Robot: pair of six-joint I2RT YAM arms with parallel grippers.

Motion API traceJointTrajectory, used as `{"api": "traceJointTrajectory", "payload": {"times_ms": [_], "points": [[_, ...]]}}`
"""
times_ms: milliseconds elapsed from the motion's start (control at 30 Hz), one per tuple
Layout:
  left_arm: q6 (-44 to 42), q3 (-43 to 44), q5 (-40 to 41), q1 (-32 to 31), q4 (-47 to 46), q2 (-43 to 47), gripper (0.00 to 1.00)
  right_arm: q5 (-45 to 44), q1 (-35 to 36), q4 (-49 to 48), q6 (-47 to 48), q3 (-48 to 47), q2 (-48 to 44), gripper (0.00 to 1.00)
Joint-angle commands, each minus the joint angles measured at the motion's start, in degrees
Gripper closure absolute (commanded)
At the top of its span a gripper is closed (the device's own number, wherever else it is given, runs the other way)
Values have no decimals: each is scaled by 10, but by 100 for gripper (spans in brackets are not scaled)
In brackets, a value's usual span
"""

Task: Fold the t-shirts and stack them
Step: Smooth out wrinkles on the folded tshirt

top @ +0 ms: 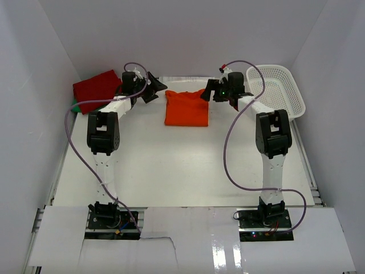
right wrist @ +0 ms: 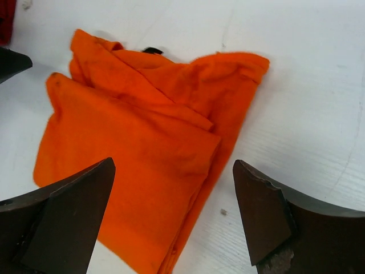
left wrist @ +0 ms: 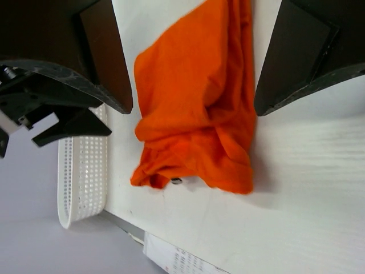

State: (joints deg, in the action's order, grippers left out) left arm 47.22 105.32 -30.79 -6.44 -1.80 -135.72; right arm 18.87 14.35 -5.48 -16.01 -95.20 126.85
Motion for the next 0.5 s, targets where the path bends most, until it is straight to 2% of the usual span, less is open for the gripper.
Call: {"api": "traceJointTrajectory", "payload": {"times_ms": [0, 200, 367, 467], "points": [[-68, -51, -3, -12, -9, 106, 2, 15, 2, -12, 36, -10, -59, 10], [-105, -154, -28, -20, -23, 131, 2, 35, 2, 36, 34, -20, -33, 9], [-155, -136, 34, -45, 45, 94, 2, 26, 2, 35, 26, -8, -7, 7], [-180, -122, 77, -61, 67, 78, 2, 30, 2, 51, 20, -24, 19, 0]]}}
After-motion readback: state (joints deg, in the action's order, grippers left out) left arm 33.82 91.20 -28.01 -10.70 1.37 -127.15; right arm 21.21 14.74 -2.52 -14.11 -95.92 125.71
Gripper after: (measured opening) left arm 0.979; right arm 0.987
